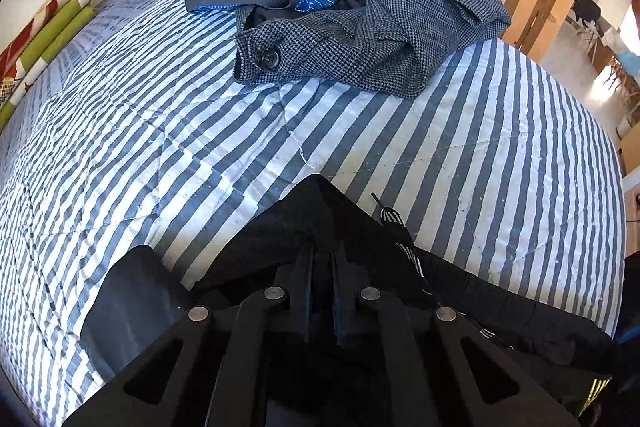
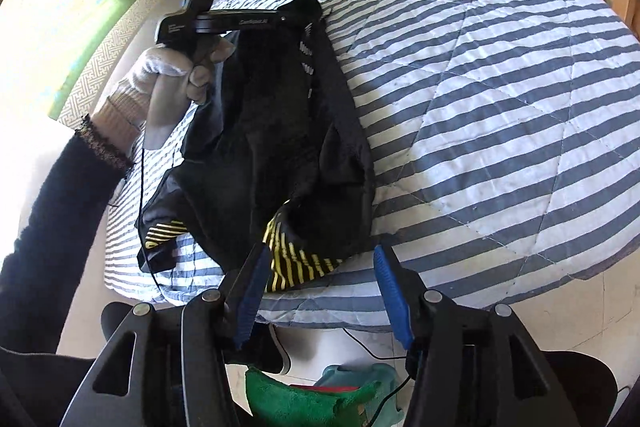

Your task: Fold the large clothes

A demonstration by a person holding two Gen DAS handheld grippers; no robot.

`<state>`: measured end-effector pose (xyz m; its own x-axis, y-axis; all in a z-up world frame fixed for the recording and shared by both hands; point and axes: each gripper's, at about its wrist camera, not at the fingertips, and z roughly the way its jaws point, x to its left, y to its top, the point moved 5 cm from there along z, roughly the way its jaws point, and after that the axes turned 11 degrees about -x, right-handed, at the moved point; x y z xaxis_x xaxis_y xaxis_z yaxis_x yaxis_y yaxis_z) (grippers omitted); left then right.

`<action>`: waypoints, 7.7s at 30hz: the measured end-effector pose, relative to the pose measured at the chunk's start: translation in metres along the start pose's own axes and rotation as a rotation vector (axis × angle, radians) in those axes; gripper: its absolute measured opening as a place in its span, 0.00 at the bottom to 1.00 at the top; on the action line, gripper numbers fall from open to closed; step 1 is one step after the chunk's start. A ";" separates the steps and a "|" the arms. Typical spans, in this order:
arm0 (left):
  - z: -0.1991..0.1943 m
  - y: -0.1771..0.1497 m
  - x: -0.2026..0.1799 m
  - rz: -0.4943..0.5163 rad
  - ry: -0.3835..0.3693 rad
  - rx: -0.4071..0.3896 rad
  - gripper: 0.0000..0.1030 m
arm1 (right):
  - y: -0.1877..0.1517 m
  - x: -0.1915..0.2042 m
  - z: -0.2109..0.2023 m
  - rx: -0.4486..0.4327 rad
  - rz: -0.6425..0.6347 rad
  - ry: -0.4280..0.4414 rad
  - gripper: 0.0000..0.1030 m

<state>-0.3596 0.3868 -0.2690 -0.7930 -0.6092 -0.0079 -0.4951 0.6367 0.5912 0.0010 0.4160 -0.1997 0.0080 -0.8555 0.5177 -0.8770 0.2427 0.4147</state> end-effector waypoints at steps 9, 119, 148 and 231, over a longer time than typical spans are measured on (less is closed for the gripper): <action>-0.090 0.010 0.057 -0.170 0.048 -0.145 0.07 | 0.018 0.013 0.047 -0.005 -0.121 -0.123 0.43; -0.317 -0.405 0.222 -0.757 0.376 -0.091 0.23 | -0.125 0.253 0.110 0.275 -0.732 0.049 0.03; -0.436 0.175 0.184 -0.428 0.147 -0.629 0.03 | 0.237 0.204 -0.194 -0.533 -0.429 -0.247 0.03; -0.303 -0.428 0.339 -1.130 0.259 -0.155 0.65 | 0.327 0.214 0.354 0.017 -0.373 -0.067 0.51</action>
<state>-0.3090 -0.2353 -0.2800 0.1759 -0.8814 -0.4383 -0.8098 -0.3827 0.4447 -0.4545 0.1505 -0.2185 0.2969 -0.9119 0.2833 -0.8277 -0.0978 0.5526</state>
